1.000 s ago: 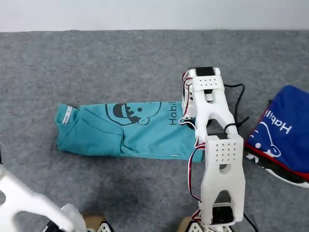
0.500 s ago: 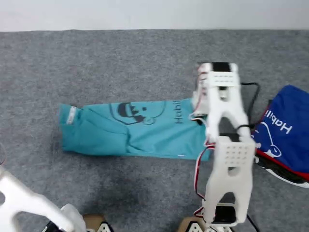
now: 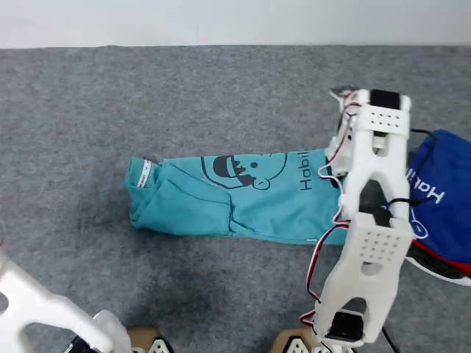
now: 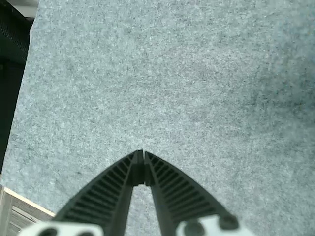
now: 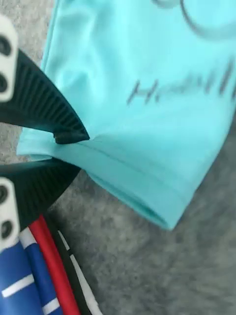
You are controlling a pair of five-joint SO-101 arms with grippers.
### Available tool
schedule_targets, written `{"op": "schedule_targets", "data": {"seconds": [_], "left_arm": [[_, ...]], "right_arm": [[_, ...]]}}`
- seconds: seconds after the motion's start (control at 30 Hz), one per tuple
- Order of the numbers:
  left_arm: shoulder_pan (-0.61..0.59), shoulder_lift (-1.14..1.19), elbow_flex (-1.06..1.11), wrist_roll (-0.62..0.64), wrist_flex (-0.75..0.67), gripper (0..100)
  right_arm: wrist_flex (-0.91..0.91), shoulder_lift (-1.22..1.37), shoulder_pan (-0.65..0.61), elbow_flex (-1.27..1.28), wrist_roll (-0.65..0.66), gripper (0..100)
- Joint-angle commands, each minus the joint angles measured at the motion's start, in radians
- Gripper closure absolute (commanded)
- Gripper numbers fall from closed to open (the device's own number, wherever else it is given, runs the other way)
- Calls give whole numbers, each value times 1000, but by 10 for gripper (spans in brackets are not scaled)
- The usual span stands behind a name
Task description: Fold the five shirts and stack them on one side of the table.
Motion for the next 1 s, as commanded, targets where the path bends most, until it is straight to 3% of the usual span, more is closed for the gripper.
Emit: {"op": "schedule_targets", "data": {"seconds": [0.0,0.2,0.4,0.53,0.73,0.97], "left_arm": [[23,-25,-54,-18,-18,995],[64,-28,-56,-15,-15,995],[94,-28,-54,-15,-17,995],[95,-28,-54,-15,-17,995],[91,-28,-54,-17,-17,995],[92,-28,-50,-15,-12,995]], "right_arm": [[44,-154,-94,38,14,989],[41,-349,-344,198,3,989],[16,-397,-599,152,-55,989],[-91,-397,-730,133,-97,989],[-285,-360,-868,133,-135,988],[-440,-199,-905,86,-135,988]]}}
